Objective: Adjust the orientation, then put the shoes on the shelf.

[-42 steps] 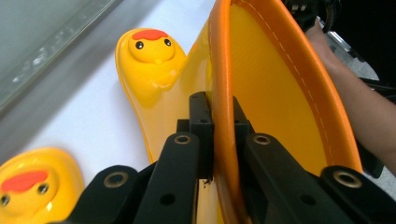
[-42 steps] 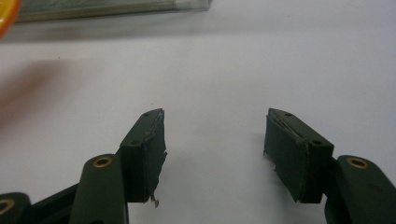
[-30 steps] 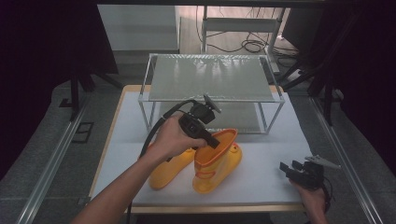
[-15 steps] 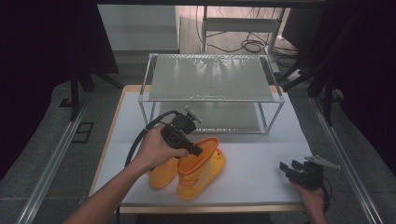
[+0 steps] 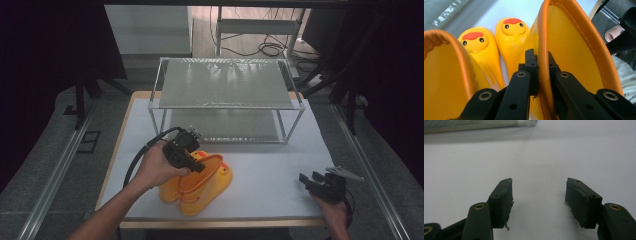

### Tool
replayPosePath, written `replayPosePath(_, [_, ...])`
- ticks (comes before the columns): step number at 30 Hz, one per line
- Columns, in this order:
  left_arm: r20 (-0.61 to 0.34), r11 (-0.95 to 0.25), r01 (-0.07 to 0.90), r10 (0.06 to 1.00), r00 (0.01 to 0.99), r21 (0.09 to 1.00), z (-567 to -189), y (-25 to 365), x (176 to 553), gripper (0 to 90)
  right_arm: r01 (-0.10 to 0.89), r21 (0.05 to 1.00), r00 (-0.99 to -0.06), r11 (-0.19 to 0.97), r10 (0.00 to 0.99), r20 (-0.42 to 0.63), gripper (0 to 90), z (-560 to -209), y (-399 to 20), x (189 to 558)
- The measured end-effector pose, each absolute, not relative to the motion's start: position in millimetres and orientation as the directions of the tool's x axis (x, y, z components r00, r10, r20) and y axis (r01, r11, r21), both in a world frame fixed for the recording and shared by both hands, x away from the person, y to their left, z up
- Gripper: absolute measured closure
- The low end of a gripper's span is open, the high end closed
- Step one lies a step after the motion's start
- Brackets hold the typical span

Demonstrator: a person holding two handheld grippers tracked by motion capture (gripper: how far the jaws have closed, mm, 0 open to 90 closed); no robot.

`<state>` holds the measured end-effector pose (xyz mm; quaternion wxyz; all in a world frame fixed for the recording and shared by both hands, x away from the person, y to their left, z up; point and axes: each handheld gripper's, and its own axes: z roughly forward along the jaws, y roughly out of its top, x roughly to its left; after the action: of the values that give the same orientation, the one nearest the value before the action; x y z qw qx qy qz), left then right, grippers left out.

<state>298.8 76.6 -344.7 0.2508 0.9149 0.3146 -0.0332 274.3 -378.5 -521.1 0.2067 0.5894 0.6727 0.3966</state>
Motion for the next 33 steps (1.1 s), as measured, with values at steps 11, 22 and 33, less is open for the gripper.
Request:
replayPosePath(11, [-0.245,-0.641,0.595,0.554,0.796,0.485,-336,83,296,66.6,0.632,0.775,-0.224,-0.002,0.957,0.186,37.8,-521,-379,274])
replayPosePath(22, [-0.296,-0.597,0.607,0.541,0.788,0.525,-313,94,299,50.4,0.632,0.775,-0.224,-0.005,0.956,0.188,37.9,-521,-379,274])
replayPosePath(33, [-0.294,-0.569,0.606,0.547,0.784,0.556,-298,118,297,40.9,0.63,0.777,-0.225,-0.007,0.955,0.191,37.4,-519,-379,276])
